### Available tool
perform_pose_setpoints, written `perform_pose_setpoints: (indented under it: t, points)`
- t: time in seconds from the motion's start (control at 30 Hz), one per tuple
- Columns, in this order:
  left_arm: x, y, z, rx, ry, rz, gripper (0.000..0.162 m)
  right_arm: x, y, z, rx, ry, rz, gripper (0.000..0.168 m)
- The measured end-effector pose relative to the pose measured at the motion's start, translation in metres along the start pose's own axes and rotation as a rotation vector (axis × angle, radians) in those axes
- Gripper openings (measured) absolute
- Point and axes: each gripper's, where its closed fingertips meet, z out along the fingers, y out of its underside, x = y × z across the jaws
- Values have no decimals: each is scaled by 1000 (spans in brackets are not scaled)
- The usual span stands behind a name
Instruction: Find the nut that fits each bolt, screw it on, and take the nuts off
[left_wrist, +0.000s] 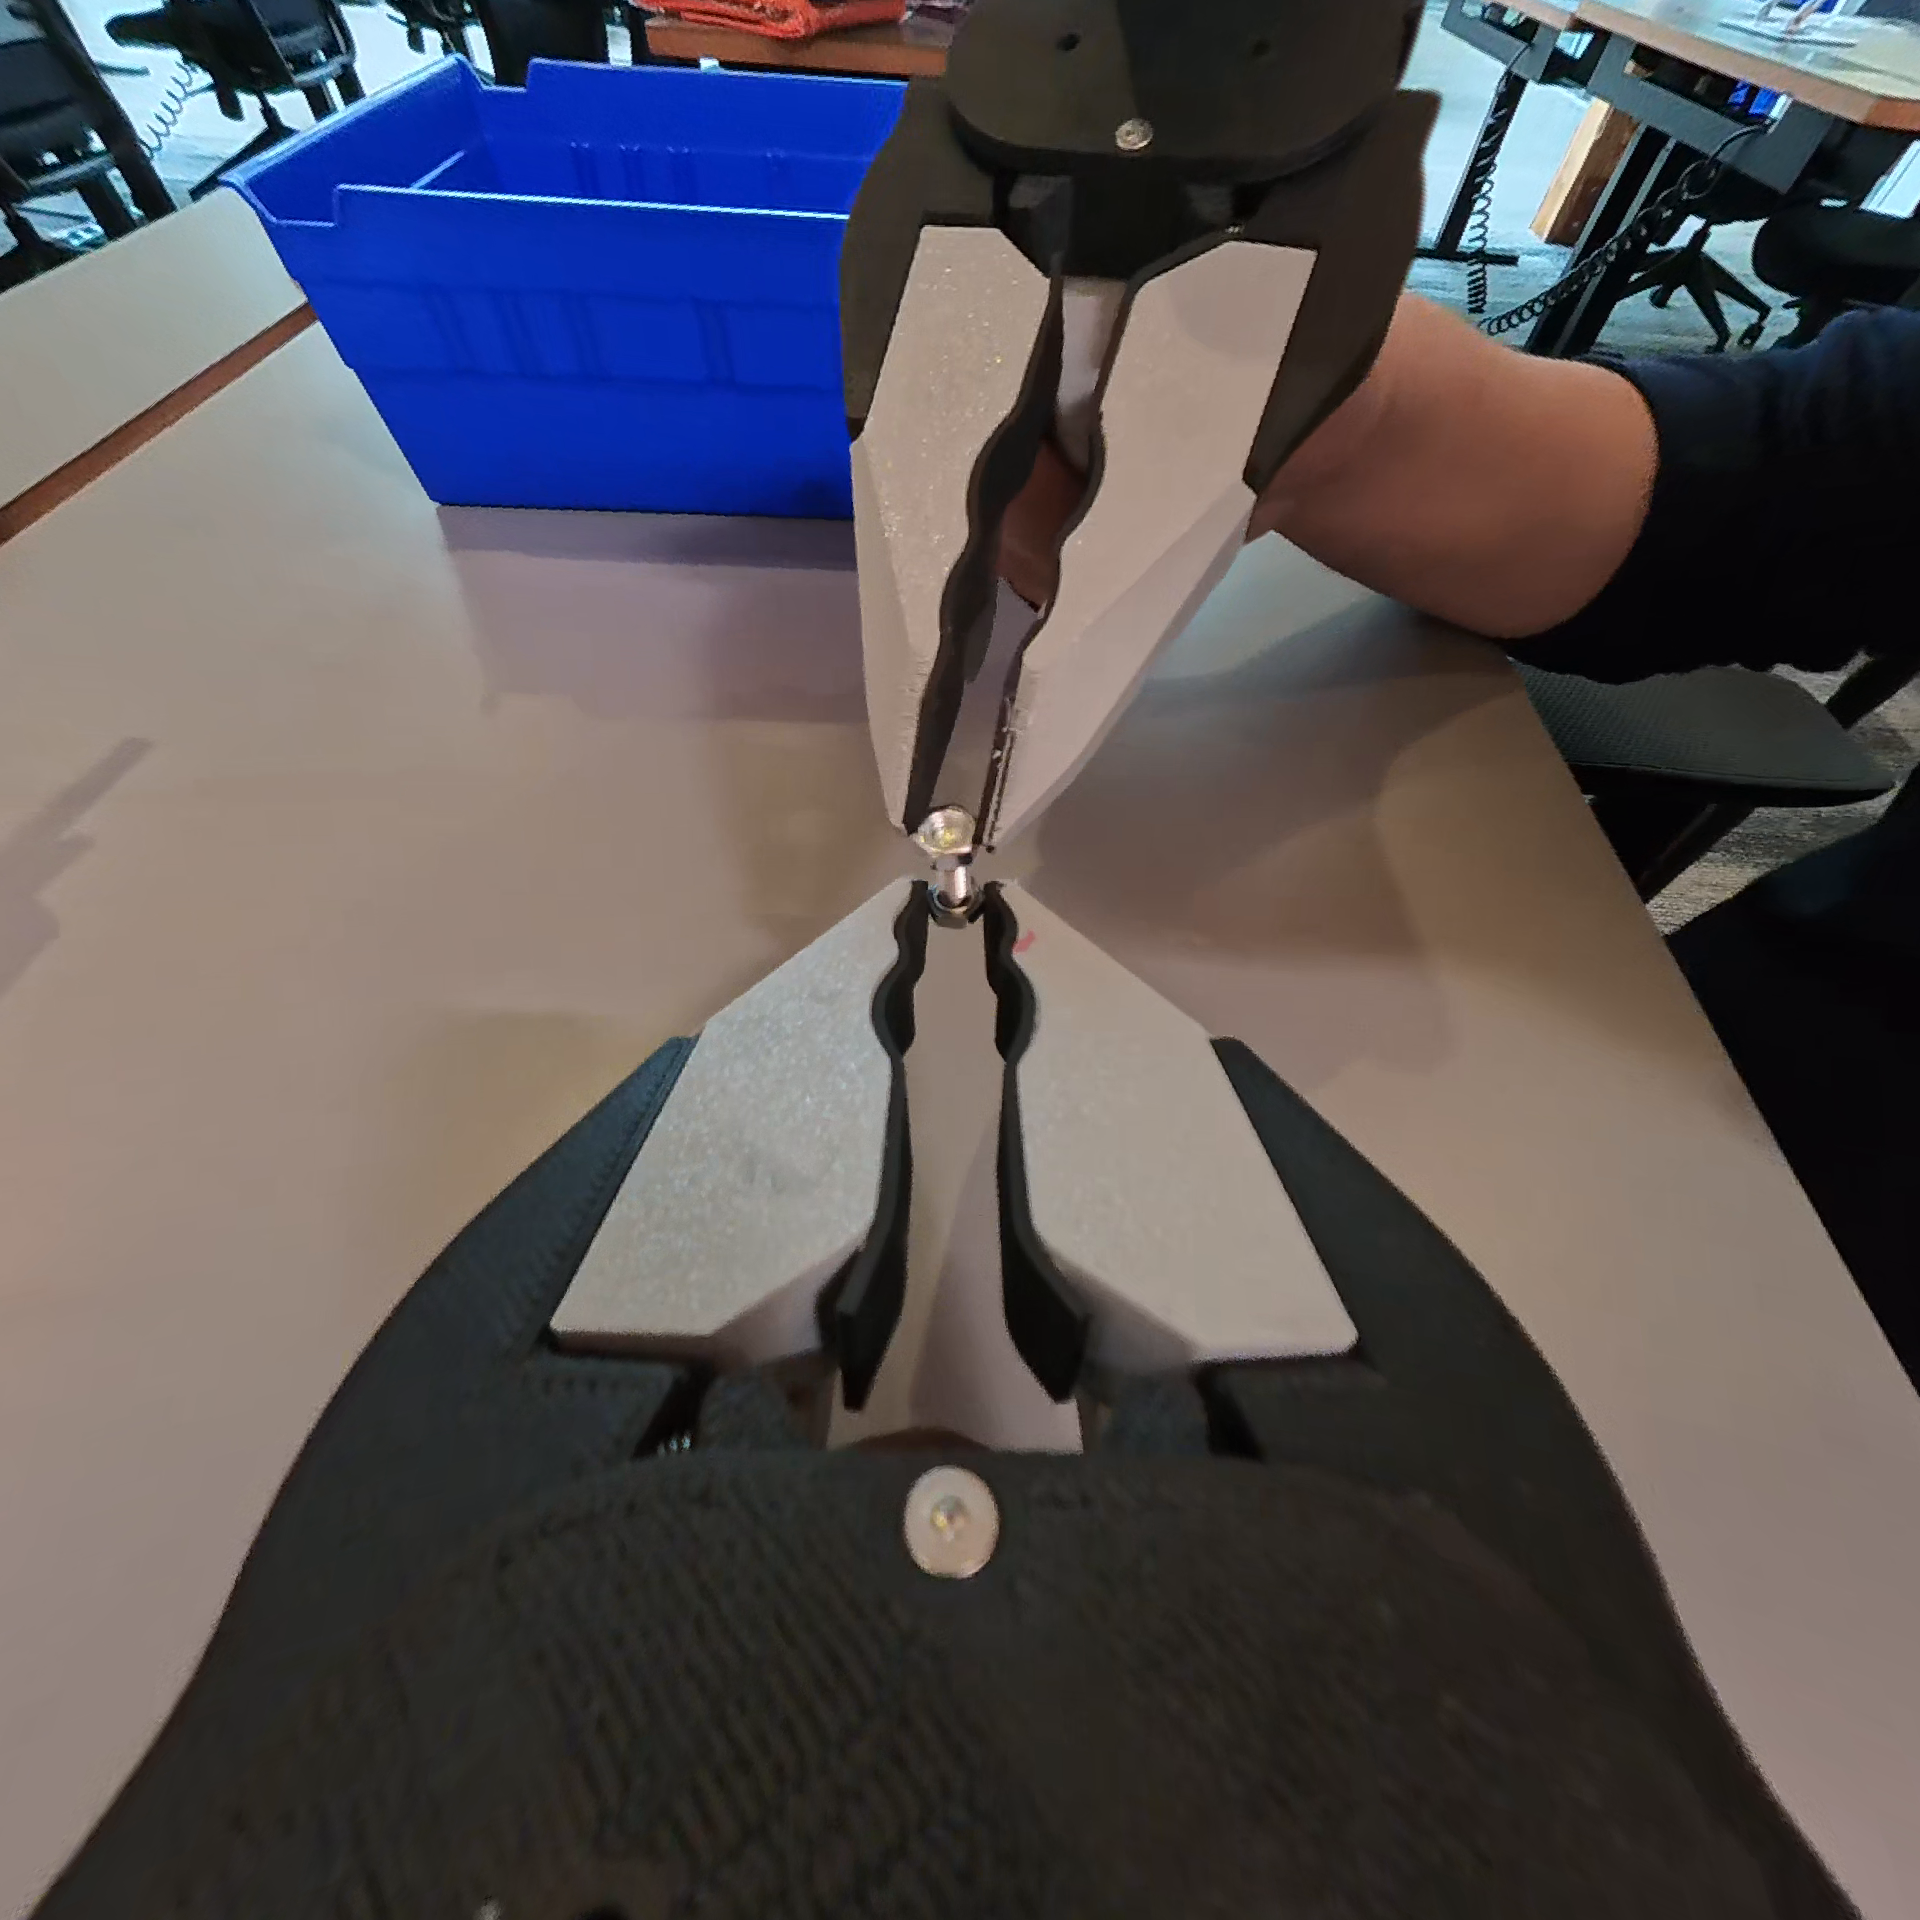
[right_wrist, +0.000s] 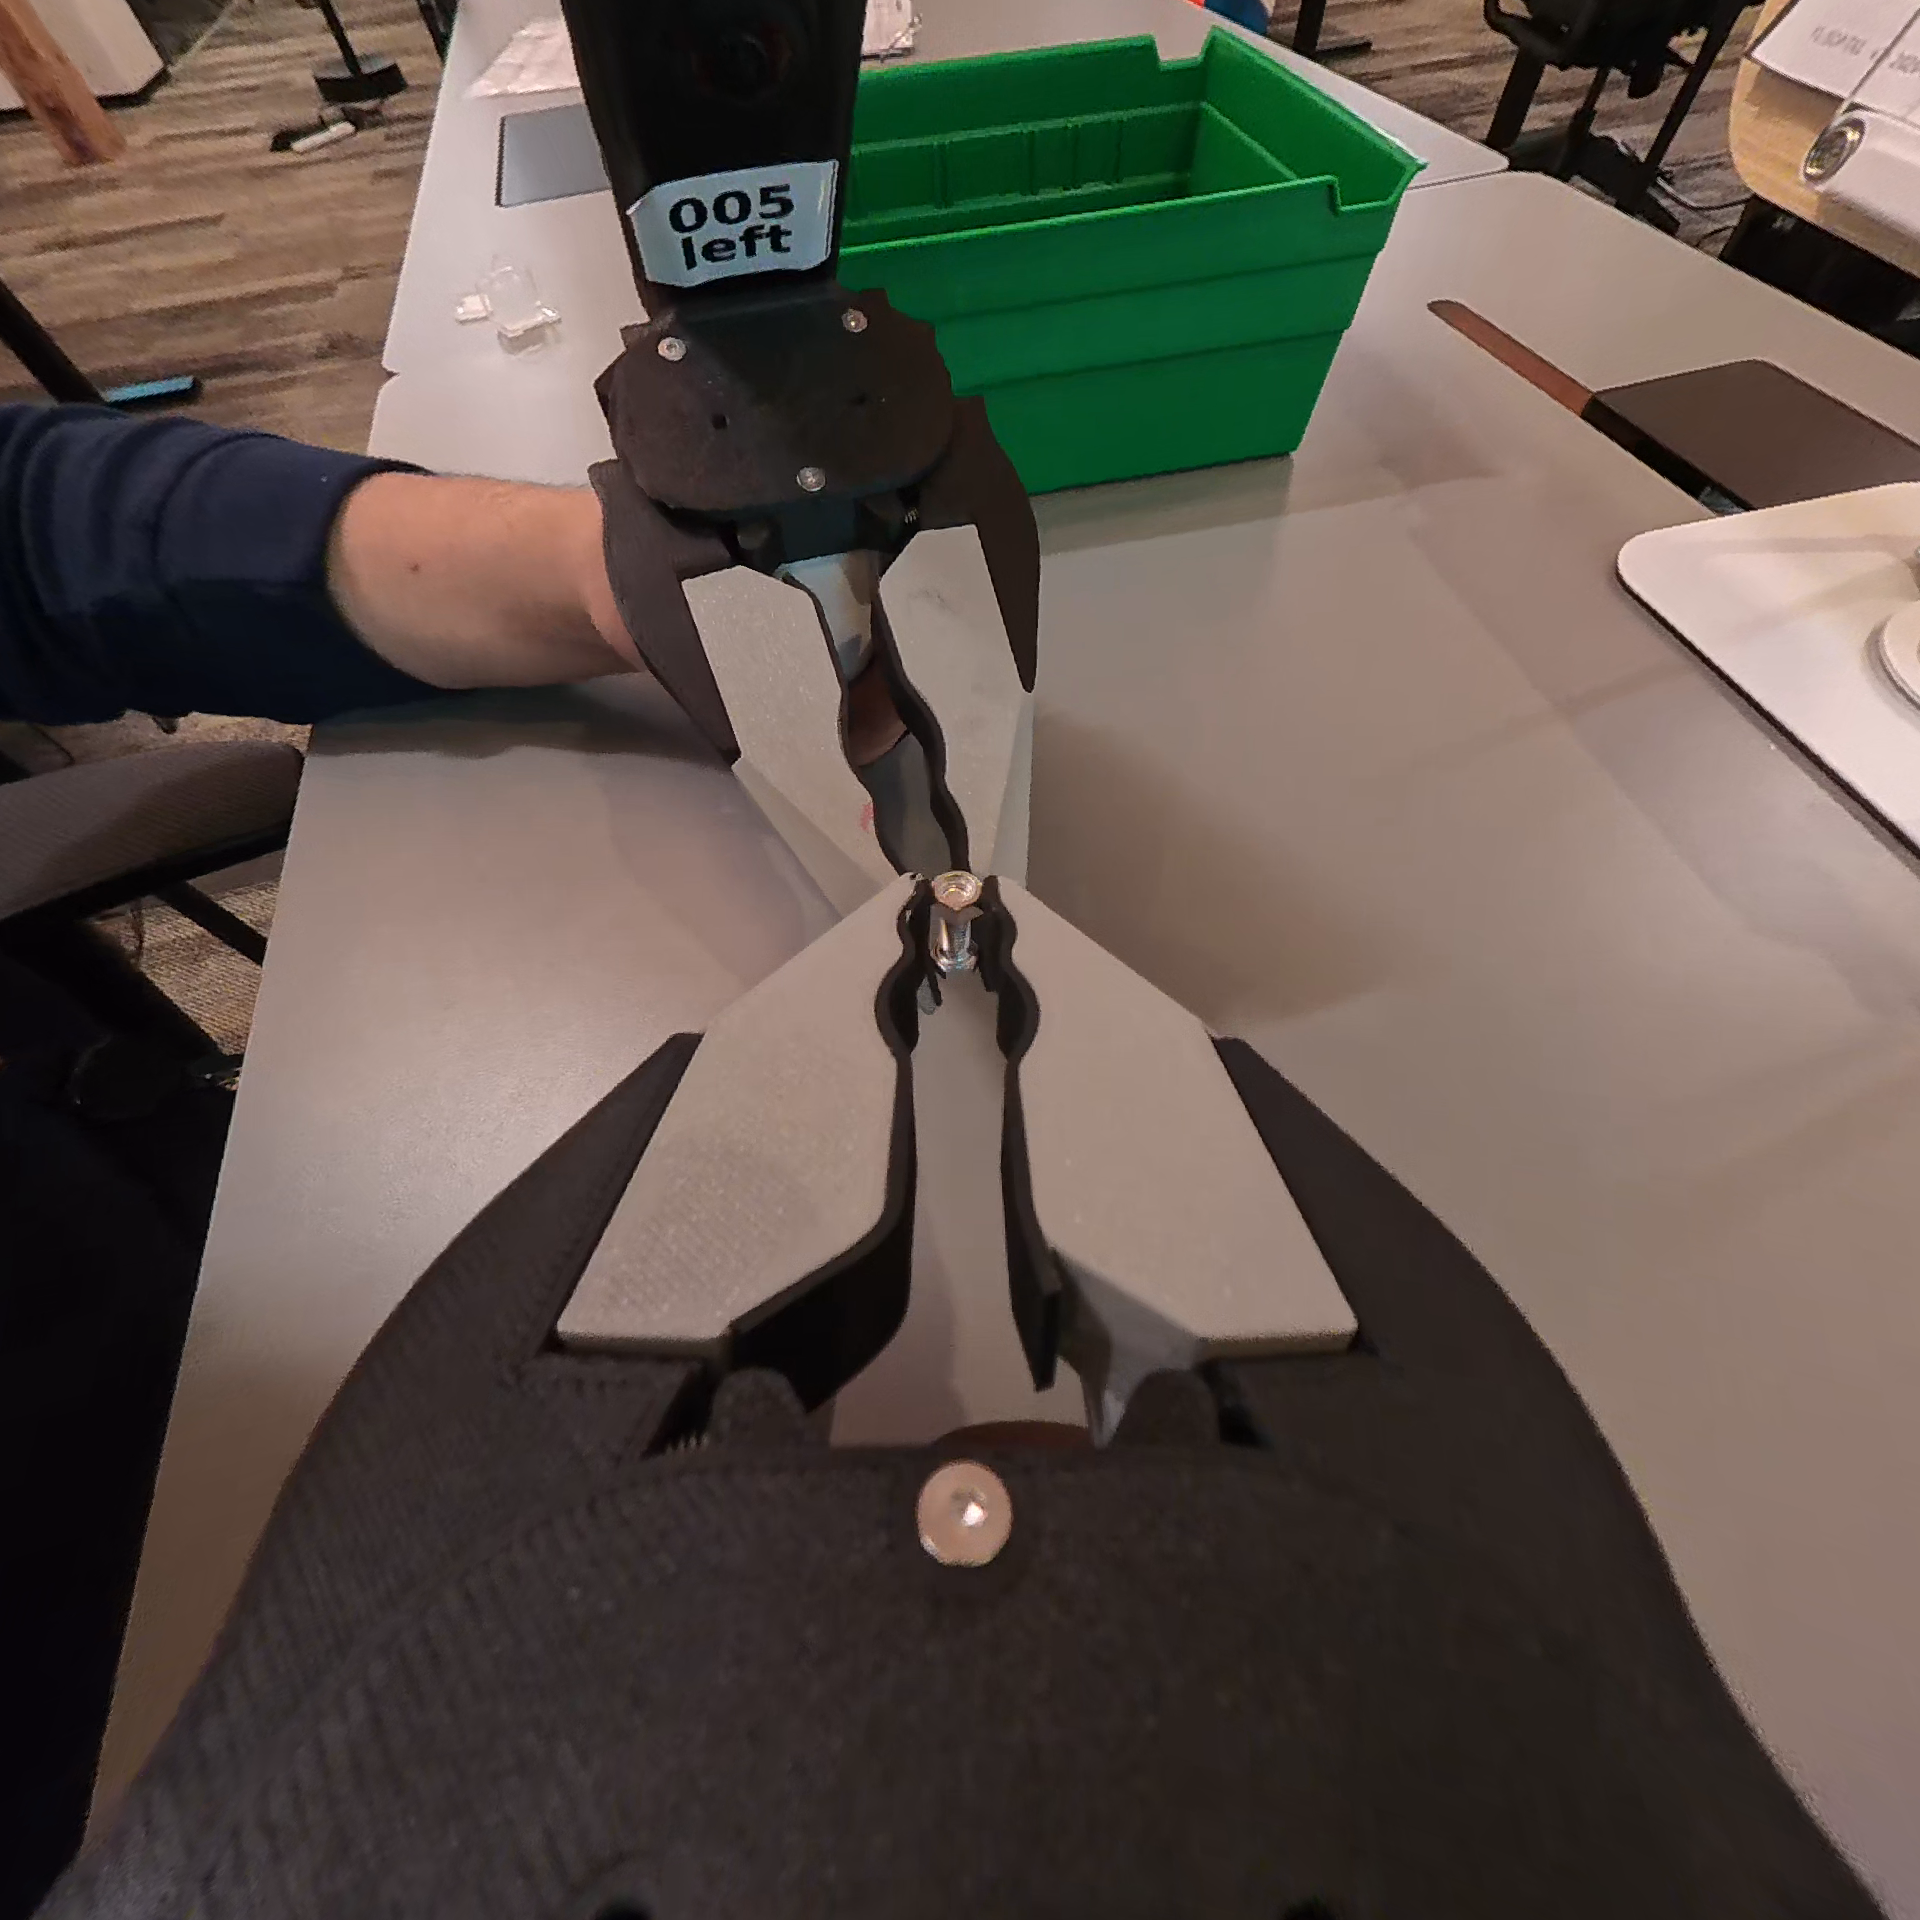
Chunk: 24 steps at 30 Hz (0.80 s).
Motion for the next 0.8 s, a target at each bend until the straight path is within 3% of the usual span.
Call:
perform_pose_setpoints:
  t: [0.8]
  points:
    - [-1,-3,5,5,-43,-21,8,2,-1,-1,10,48,14,7]
